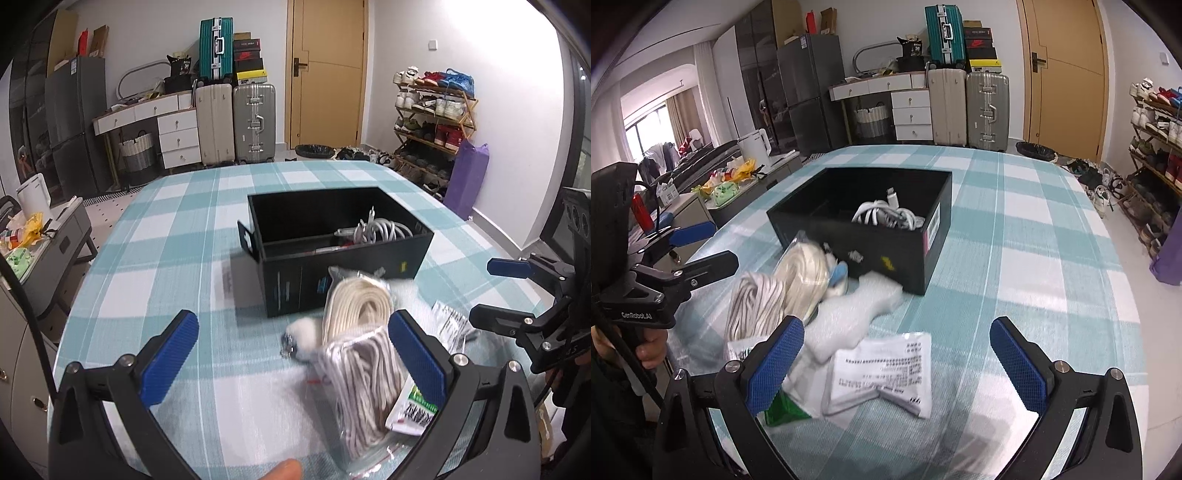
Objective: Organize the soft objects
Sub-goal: 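Withdraw both grippers and move the right gripper to the green medicine packet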
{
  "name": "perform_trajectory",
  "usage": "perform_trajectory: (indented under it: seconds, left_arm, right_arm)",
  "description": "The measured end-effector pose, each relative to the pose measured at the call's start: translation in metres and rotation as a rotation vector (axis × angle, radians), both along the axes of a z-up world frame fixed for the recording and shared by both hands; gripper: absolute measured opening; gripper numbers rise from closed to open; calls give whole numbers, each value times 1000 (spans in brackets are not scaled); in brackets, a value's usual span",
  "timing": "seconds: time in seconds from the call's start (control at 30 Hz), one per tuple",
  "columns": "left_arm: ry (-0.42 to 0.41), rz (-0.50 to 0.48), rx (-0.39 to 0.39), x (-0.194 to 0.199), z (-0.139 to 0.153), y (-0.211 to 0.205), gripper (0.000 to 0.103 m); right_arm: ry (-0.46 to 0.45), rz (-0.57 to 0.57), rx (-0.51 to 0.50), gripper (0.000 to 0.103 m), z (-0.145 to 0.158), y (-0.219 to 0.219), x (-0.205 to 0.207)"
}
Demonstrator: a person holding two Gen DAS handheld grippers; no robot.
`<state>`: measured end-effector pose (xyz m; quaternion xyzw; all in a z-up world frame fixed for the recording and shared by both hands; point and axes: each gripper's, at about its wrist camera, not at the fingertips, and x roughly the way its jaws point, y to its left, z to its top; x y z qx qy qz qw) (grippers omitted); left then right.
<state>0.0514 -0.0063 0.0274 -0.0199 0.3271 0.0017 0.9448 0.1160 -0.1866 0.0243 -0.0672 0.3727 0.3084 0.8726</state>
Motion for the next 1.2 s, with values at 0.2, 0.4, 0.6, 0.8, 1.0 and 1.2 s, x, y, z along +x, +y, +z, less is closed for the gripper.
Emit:
perform_trajectory:
  seconds: [0.2, 0.4, 0.6, 0.8, 1.0, 1.2]
  left_arm:
    - [7, -3, -6, -9, -9, 0, 103]
    - [4, -4, -9, -16, -12, -1, 103]
    - [8, -3, -2, -23, -14, -1, 103]
    - [10, -5, -4, -28, -15, 0, 103]
    - [11, 0, 0, -32, -16, 1, 103]
    - [14, 8, -12, -30, -16, 4, 103]
  right_arm:
    - [-7, 9, -3, 102, -3, 0, -10]
    - [-15, 50, -13, 102, -5, 8, -22]
    - [0, 105, -24, 102, -13, 21, -33]
    - [0, 145, -28, 102, -15, 30, -44]
    - [-15, 183, -67, 102, -18, 42, -52]
    - [13, 249, -75, 100, -27, 54, -56]
